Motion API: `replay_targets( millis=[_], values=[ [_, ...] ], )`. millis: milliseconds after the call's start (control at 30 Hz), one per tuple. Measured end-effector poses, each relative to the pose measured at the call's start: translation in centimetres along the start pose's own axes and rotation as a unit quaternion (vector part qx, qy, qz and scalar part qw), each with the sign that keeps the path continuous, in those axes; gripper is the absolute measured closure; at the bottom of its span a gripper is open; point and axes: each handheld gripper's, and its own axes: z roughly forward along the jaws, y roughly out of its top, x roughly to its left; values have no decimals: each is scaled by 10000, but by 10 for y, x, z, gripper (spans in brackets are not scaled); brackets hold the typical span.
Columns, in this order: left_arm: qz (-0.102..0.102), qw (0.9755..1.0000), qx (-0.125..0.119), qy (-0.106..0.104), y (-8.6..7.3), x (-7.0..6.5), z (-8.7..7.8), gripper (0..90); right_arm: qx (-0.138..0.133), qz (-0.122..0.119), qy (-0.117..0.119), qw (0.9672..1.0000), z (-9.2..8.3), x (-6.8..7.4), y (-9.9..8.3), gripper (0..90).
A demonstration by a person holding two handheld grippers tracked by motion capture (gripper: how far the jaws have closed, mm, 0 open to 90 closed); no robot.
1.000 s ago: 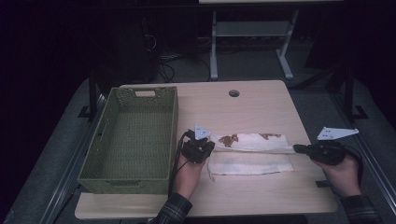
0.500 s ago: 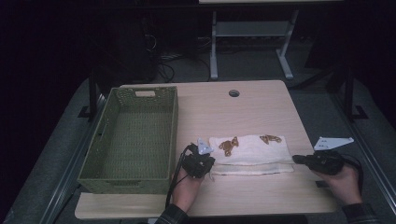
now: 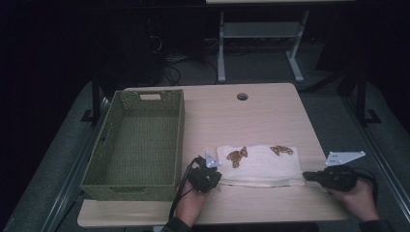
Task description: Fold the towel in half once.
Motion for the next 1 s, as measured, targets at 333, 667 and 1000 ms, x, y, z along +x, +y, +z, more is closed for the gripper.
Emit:
replay_targets(
  millis=[333, 667, 1000],
  values=[
    [37, 9992, -390, -44, 9, 1, -7, 601, -169, -86, -15, 9998, -6, 2, 6, 684],
    [-3, 9980, -627, 27, 38, 17, 1, 531, -438, -49, -230, 9988, -5, -14, 27, 662],
    [-119, 9968, -766, 216, 67, 38, 22, 531, -487, 135, -432, 9978, 16, -46, 50, 675]
  ],
)
